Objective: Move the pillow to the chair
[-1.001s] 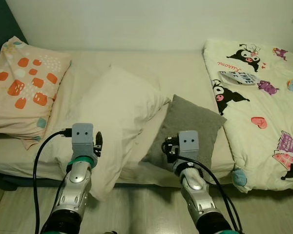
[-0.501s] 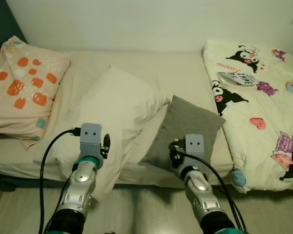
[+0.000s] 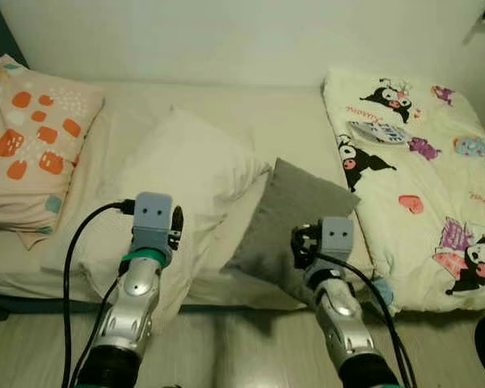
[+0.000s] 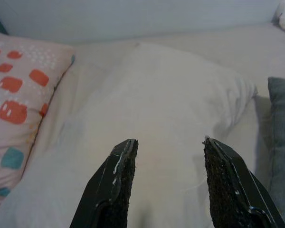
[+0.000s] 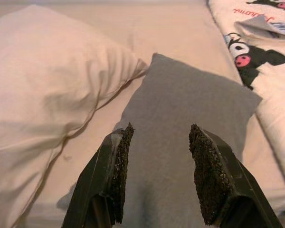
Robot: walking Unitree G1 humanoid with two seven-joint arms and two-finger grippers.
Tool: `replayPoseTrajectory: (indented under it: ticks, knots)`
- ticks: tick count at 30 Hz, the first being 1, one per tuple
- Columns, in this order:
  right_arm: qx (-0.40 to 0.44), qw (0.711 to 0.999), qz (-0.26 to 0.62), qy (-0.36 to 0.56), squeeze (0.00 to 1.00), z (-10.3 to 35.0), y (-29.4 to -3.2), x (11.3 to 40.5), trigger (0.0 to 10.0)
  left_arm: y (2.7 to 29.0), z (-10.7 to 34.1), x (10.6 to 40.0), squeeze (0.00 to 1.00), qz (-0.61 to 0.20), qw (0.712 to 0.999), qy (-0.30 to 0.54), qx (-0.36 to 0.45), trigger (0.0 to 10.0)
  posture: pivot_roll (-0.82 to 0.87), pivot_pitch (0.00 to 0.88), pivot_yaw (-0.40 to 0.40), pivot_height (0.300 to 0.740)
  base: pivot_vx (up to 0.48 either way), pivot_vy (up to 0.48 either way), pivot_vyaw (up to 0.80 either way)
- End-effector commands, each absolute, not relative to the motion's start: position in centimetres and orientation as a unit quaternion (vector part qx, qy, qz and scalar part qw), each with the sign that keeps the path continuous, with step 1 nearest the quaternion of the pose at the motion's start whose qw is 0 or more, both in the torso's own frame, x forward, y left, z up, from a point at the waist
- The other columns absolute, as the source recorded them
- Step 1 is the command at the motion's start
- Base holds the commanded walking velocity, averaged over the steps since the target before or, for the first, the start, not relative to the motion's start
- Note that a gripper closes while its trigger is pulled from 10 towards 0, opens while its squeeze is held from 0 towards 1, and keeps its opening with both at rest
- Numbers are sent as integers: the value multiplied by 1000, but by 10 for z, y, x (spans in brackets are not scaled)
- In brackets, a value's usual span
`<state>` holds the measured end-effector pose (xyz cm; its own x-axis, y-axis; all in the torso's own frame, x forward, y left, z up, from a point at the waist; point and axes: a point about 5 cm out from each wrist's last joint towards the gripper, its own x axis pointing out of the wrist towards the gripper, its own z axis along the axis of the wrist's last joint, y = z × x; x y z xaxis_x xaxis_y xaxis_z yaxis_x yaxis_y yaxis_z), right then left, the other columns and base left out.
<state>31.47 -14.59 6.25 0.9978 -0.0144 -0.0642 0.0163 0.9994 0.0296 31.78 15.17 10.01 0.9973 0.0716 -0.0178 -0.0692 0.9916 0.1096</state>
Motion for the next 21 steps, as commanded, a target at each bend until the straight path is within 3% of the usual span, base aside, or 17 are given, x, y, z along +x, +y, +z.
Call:
replayPoseTrajectory:
  ticks: [1,6,21]
  knots:
    - [5,998,-30,49,0,54,-153,309,10000,157,95,313,0,48,997,15,53,10000,97,44,18,740,0,0,0]
    - [15,995,-71,70,0,47,-166,306,10000,162,97,312,0,59,997,13,56,10000,104,43,12,740,0,0,0]
    - [32,993,-76,79,0,43,-161,304,10000,153,96,315,0,39,996,27,70,10000,117,29,52,740,0,0,0]
